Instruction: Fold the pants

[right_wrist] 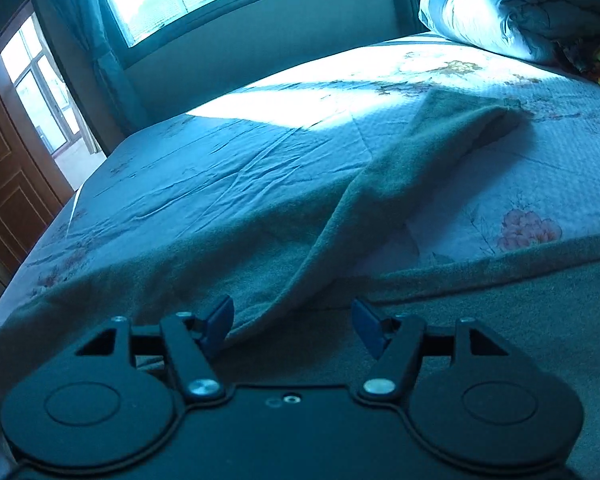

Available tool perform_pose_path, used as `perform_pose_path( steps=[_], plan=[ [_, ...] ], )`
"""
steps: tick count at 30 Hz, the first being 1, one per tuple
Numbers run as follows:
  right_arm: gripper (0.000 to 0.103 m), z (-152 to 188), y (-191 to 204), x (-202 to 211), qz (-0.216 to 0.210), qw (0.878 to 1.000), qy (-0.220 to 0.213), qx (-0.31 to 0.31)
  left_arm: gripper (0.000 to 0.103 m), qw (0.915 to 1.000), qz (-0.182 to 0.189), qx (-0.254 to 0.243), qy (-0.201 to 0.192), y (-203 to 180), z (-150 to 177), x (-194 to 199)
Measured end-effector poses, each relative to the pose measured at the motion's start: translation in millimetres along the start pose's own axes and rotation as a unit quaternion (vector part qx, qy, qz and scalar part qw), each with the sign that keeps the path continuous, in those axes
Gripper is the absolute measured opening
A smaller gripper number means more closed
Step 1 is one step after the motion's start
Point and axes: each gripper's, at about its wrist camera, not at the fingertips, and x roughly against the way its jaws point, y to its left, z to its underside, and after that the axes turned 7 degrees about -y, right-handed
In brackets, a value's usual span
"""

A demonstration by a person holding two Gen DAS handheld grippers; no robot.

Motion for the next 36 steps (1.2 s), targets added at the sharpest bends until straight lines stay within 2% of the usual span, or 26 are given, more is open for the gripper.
perform_pose_path(
  steps=[2,3,4,6,8,9,10,11,12,14,15,16,17,18,19,20,23,27,31,32,34,35,36],
  plan=[
    [0.055,-3.1,-8.6,-18.6,-0.001,0.999,0.015,-0.049,0.034,1.0,0.006,-0.002,0.004,2.6,-3.8,-2.4],
    [0.037,-3.8,-11.9,-27.3,0.0,0.998,0.024,-0.064,0.034,0.9999,0.01,-0.002,0.008,3.2,-5.3,-4.0],
    [0.0,-4.8,-14.4,-34.6,-0.005,0.997,0.032,-0.073,0.034,0.9999,0.012,-0.004,0.009,5.0,-7.3,-6.4],
    [0.0,-9.3,-17.3,-40.1,-0.019,0.995,0.033,-0.093,0.033,0.9997,0.014,-0.01,0.02,4.6,-9.9,-13.4],
    [0.0,-24.2,-7.5,-20.3,-0.037,0.997,-0.01,-0.067,0.027,0.9981,0.03,-0.013,0.053,2.1,-24.1,-28.6],
    [0.0,-32.7,-0.7,-5.8,-0.05,0.997,-0.035,-0.051,0.025,0.9972,0.049,-0.012,0.056,-2.5,-34.4,-31.6],
    [0.0,-42.6,8.1,16.6,-0.066,0.995,-0.068,-0.031,0.025,0.993,0.109,0.0,0.045,-10.5,-50.1,-27.6],
    [0.0,-48.1,14.2,38.0,-0.08,0.992,-0.094,-0.014,0.025,0.9884,0.146,-0.001,0.042,-17.2,-60.1,-24.2],
    [0.0,-49.3,17.6,60.3,-0.092,0.989,-0.113,0.0,0.025,0.9822,0.183,-0.023,0.034,-28.4,-71.2,-13.2],
    [0.0,-35.2,15.9,100.6,-0.11,0.984,-0.136,0.02,0.025,0.9733,0.221,-0.052,0.033,-29.4,-77.0,2.0],
    [0.0,-21.6,11.7,111.7,-0.111,0.985,-0.132,0.027,0.025,0.9744,0.212,-0.064,0.04,-21.9,-73.8,8.2],
    [0.0,-6.0,7.7,113.9,-0.106,0.986,-0.121,0.034,0.025,0.9803,0.173,-0.074,0.06,-5.5,-66.0,7.9],
    [0.0,15.7,3.6,103.8,-0.085,0.991,-0.091,0.05,0.025,0.9843,0.137,-0.079,0.079,8.6,-58.4,2.8],
    [0.0,35.8,-1.8,85.8,-0.074,0.995,-0.044,0.051,0.025,0.9871,0.081,-0.086,0.108,28.4,-46.3,-7.8],
    [0.0,54.1,-5.8,69.1,-0.059,0.997,-0.004,0.044,0.025,0.9871,0.06,-0.079,0.125,42.9,-35.0,-15.7],
    [0.0,67.5,-5.8,59.8,-0.043,0.998,0.015,0.044,0.025,0.988,0.066,-0.072,0.12,50.1,-28.6,-15.9],
    [0.0,80.0,-4.6,60.8,-0.033,0.999,0.008,0.024,0.025,0.9919,0.076,-0.044,0.092,58.0,-22.8,-9.8],
    [0.0,71.3,1.9,62.3,-0.03,0.999,0.013,0.04,0.025,0.9911,0.067,-0.074,0.088,45.8,-27.5,-8.8],
    [0.0,59.6,3.4,79.5,-0.043,0.998,-0.015,0.039,0.025,0.9897,0.093,-0.08,0.073,36.6,-38.1,6.5],
    [0.0,61.0,3.6,83.0,-0.043,0.998,-0.018,0.041,0.025,0.9896,0.087,-0.088,0.072,35.2,-37.5,8.9],
    [0.0,71.6,-0.5,71.0,-0.024,0.998,0.009,0.05,0.025,0.9868,0.04,-0.123,0.098,38.6,-27.1,-0.6],
    [0.0,77.3,-5.6,62.0,-0.014,0.998,0.032,0.044,0.025,0.9874,0.042,-0.117,0.099,43.6,-23.6,-2.7],
    [0.0,80.4,-9.0,61.1,-0.017,0.999,0.028,0.032,0.025,0.9896,0.049,-0.1,0.091,48.8,-23.7,-1.4]
  ],
)
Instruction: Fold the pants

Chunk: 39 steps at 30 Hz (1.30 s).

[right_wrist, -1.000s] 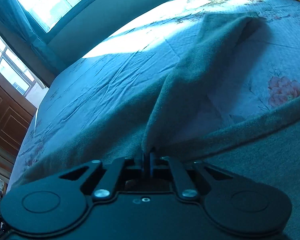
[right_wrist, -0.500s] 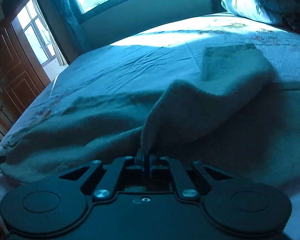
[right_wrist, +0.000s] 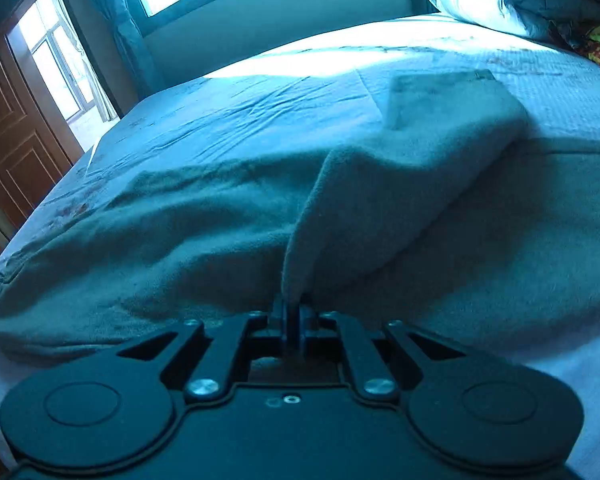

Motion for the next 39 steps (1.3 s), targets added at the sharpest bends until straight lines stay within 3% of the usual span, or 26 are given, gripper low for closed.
perform_pose_path(
  steps=[2,5,9,10,12,13,14,15,16,18,22,26,28,30,32,35,36,37,39],
  plan=[
    [0.0,-1.7,3.0,2.9,0.001,1.0,-0.004,0.003,0.025,0.9998,0.004,0.016,-0.007,1.5,-1.0,3.4],
    [0.0,-5.4,3.9,4.2,-0.002,1.0,-0.002,0.007,0.025,0.9999,0.008,-0.003,-0.014,-8.7,-5.2,4.4],
    [0.0,-8.4,-0.1,9.1,-0.012,1.0,-0.009,-0.005,0.025,0.9926,0.091,-0.032,-0.073,-41.5,-31.2,23.0],
    [0.0,-8.6,3.0,14.9,-0.013,1.0,-0.027,0.003,0.025,0.9866,0.126,-0.044,-0.093,-54.6,-39.9,29.8],
    [0.0,-9.7,9.5,33.8,-0.033,0.996,-0.086,0.012,0.025,0.9792,0.159,-0.06,-0.111,-66.3,-44.6,35.7],
    [0.0,-10.1,11.9,37.8,-0.036,0.994,-0.102,0.02,0.025,0.9858,0.132,-0.055,-0.088,-65.8,-42.9,27.0],
    [0.0,-9.4,11.6,32.1,-0.027,0.996,-0.087,0.024,0.025,0.9932,0.09,-0.054,-0.05,-58.1,-39.3,14.3],
    [0.0,-8.1,7.7,18.2,-0.011,0.999,-0.043,0.016,0.025,0.9985,-0.002,-0.054,0.013,-40.7,-29.0,-5.9],
    [0.0,-5.3,3.4,9.4,-0.007,1.0,-0.015,0.005,0.025,0.9967,-0.041,-0.05,0.05,-26.6,-18.4,-16.2],
    [0.0,-1.3,-0.3,8.4,-0.011,1.0,-0.016,-0.002,0.025,0.9991,-0.006,-0.029,0.029,-11.7,-8.5,-3.9],
    [0.0,-2.5,-1.7,11.6,-0.016,0.999,-0.026,-0.01,0.025,0.9997,0.002,-0.008,0.025,-5.9,-8.4,2.8],
    [0.0,-14.8,-0.8,30.7,-0.03,0.997,-0.067,-0.01,0.025,0.9996,0.027,-0.001,0.006,-11.3,-21.6,10.8],
    [0.0,-12.2,0.7,25.0,-0.023,0.998,-0.05,0.001,0.025,0.9991,-0.005,-0.015,0.04,-9.2,-18.6,1.6],
    [0.0,-1.7,-2.0,7.1,-0.005,1.0,-0.002,0.003,0.025,0.9987,-0.008,-0.014,0.049,-5.8,-13.6,-3.9],
    [0.0,0.6,-5.3,11.4,-0.006,1.0,-0.014,-0.008,0.029,0.9993,-0.004,-0.016,0.034,-9.9,-13.8,2.6],
    [0.013,-4.4,-8.3,23.5,-0.004,0.999,-0.034,-0.008,0.047,0.9992,-0.016,-0.031,0.017,-16.6,-13.3,15.9],
    [0.014,-6.8,-10.4,28.9,-0.004,0.999,-0.043,-0.007,0.051,0.9989,-0.026,-0.037,0.011,-18.5,-14.5,23.4],
    [0.014,-9.4,-12.3,35.3,-0.003,0.998,-0.055,-0.005,0.062,0.9977,-0.048,-0.048,-0.001,-21.3,-15.7,32.5],
    [0.014,-16.6,-12.0,51.8,0.014,0.995,-0.092,0.019,0.064,0.9921,-0.099,-0.07,-0.033,-29.9,-20.3,50.6]
  ],
)
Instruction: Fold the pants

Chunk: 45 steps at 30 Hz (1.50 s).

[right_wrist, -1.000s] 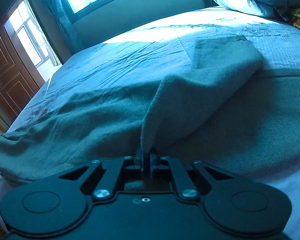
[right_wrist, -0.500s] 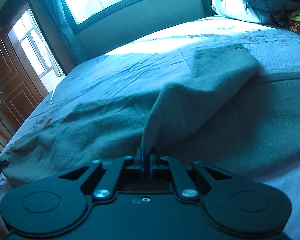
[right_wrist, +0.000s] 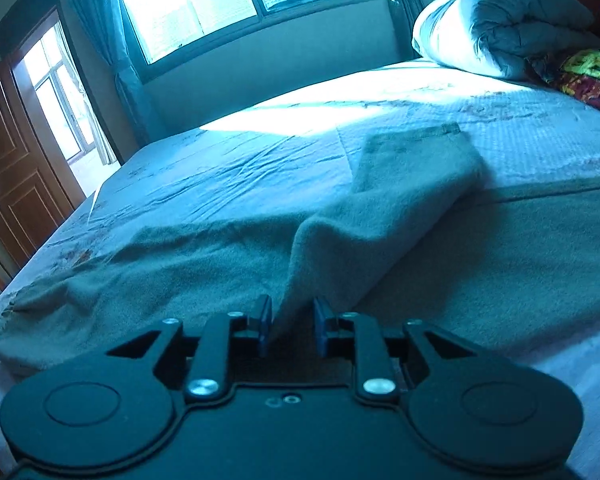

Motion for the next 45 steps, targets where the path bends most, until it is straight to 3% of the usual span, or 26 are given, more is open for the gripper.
perform_pose_path(
  steps=[3,4,5,7,12,14,15,16,18,21,23,25,28,30,33,37,39,40,42,45],
  plan=[
    [0.014,-15.3,-0.5,10.0,0.008,0.999,-0.035,0.014,0.064,0.9973,-0.017,-0.027,-0.066,-20.1,-13.7,28.1],
    [0.015,-18.6,1.0,9.2,0.01,0.999,-0.039,0.019,0.071,0.9959,-0.005,-0.04,-0.08,-31.1,-16.4,31.9],
    [0.016,-22.7,4.4,4.1,0.008,0.999,-0.039,0.025,0.085,0.9949,0.006,-0.051,-0.087,-42.7,-17.7,31.5],
    [0.016,-26.6,10.8,-7.2,-0.004,0.999,-0.033,0.025,0.095,0.9926,0.025,-0.079,-0.089,-73.4,-17.6,18.6],
    [0.015,-23.0,47.9,-48.4,-0.031,0.998,0.004,0.063,0.095,0.9881,0.021,-0.143,-0.051,-143.4,-2.0,-44.9],
    [0.015,-14.2,48.3,-61.0,-0.01,0.997,0.03,0.071,0.095,0.9855,-0.043,-0.164,0.003,-157.1,15.7,-78.7],
    [0.015,-9.2,44.1,-65.1,0.003,0.996,0.044,0.075,0.095,0.9812,-0.068,-0.176,0.037,-158.2,26.0,-94.1],
    [0.013,-4.9,36.9,-67.7,0.012,0.995,0.059,0.074,0.099,0.9724,-0.073,-0.216,0.047,-163.1,43.3,-101.8],
    [0.013,-1.9,22.3,-58.8,0.018,0.996,0.064,0.064,0.1,0.9641,-0.085,-0.25,0.027,-173.7,52.7,-92.0],
    [0.015,-11.3,7.8,-33.0,0.011,0.998,0.026,0.054,0.1,0.9732,-0.059,-0.222,0.013,-179.9,58.8,-60.0],
    [0.022,-17.8,6.8,-29.0,0.021,0.998,0.012,0.061,0.101,0.9747,-0.063,-0.214,0.007,-186.3,70.2,-43.4],
    [0.033,-23.7,9.5,-34.9,0.032,0.997,0.005,0.07,0.101,0.9801,-0.068,-0.187,-0.004,-189.7,83.1,-31.5],
    [0.035,-28.0,15.2,-56.5,0.047,0.995,0.017,0.087,0.101,0.9852,-0.075,-0.153,-0.017,-204.1,104.8,-17.0],
    [0.025,-25.0,16.6,-74.8,0.057,0.993,0.044,0.097,0.101,0.9826,-0.087,-0.163,-0.021,-220.7,117.4,-12.9],
    [0.0,-17.2,6.8,-78.1,0.088,0.99,0.057,0.094,0.103,0.9693,-0.142,-0.199,-0.026,-240.4,133.8,-20.1],
    [0.0,-11.5,-21.9,-40.2,0.109,0.993,0.03,0.046,0.103,0.9661,-0.151,-0.207,-0.03,-240.3,141.1,-25.1],
    [0.0,-2.1,-38.7,-18.9,0.114,0.993,0.032,-0.016,0.103,0.9683,-0.144,-0.202,-0.033,-236.4,142.0,-24.3],
    [0.008,5.0,-44.9,-10.7,0.118,0.991,0.036,-0.042,0.103,0.9694,-0.139,-0.199,-0.036,-234.4,142.7,-24.1],
    [0.008,21.0,-57.4,8.5,0.111,0.989,0.046,-0.087,0.103,0.9705,-0.134,-0.197,-0.037,-232.3,143.9,-22.5],
    [0.015,9.6,-46.7,27.8,0.117,0.992,0.017,-0.053,0.103,0.971,-0.132,-0.196,-0.037,-231.5,143.6,-22.9]
  ],
)
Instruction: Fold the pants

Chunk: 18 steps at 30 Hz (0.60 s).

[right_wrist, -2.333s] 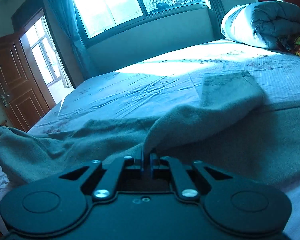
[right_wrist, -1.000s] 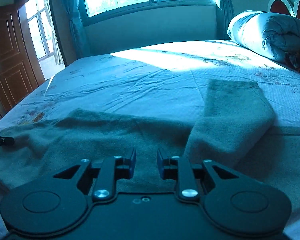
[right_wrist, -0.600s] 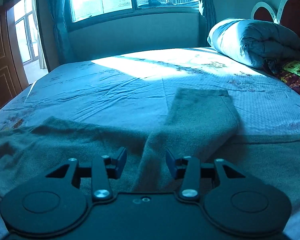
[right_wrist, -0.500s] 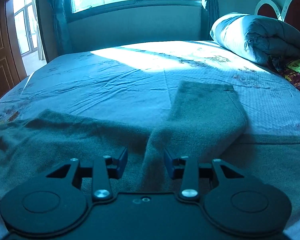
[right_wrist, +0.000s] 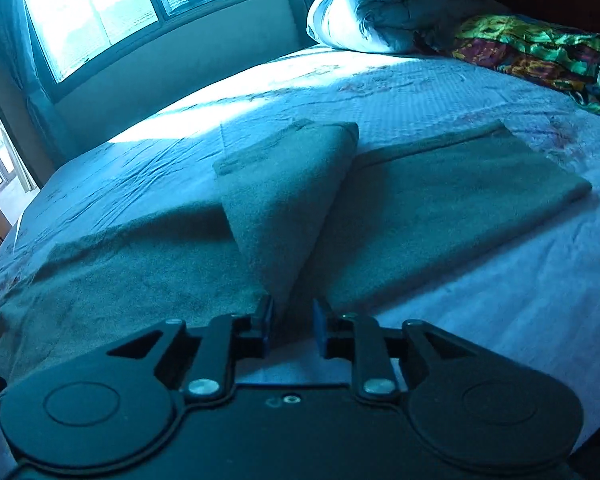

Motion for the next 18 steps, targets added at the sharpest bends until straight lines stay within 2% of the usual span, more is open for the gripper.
perform_pose_path(
  steps=[4,5,7,8,9,11,12,13,16,17,18],
  plan=[
    [0.023,-23.0,34.1,-7.8,-0.005,0.994,-0.044,0.104,0.103,1.0,-0.005,0.003,-0.002,-2.1,1.3,-0.5],
    [0.024,-27.8,42.9,-15.7,-0.006,0.991,-0.043,0.13,0.103,1.0,-0.005,0.003,-0.002,-2.1,1.3,-0.6],
    [0.038,-32.0,61.1,-36.1,-0.004,0.982,-0.034,0.185,0.103,1.0,-0.003,0.004,0.0,-0.9,1.0,-1.4],
    [0.039,-32.4,72.2,-49.7,0.001,0.975,-0.033,0.22,0.103,1.0,-0.002,0.005,0.0,-0.5,0.9,-1.6],
    [0.035,-32.0,80.6,-62.2,0.009,0.967,-0.024,0.253,0.103,1.0,-0.001,0.005,0.001,-0.1,0.8,-1.8],
    [0.018,-29.8,90.7,-83.9,0.033,0.95,-0.01,0.31,0.103,1.0,0.0,0.004,0.001,-0.1,1.1,-2.3],
    [0.003,-30.6,90.2,-92.5,0.042,0.944,0.0,0.328,0.103,1.0,0.001,0.004,0.001,0.1,1.1,-2.5],
    [0.0,-35.2,85.2,-93.2,0.045,0.946,-0.005,0.322,0.103,1.0,0.002,0.005,0.001,0.4,1.0,-3.0],
    [0.0,-59.5,41.6,-57.8,0.057,0.977,-0.082,0.186,0.103,1.0,0.003,0.004,-0.002,0.2,2.3,-3.0],
    [0.0,-62.3,7.7,-41.7,0.064,0.989,-0.1,0.083,0.103,1.0,0.001,0.003,-0.005,-0.6,3.0,-3.0],
    [0.0,-58.5,-23.3,-34.7,0.068,0.993,-0.095,-0.011,0.103,1.0,0.0,0.002,-0.007,-1.8,3.9,-2.7]
  ],
)
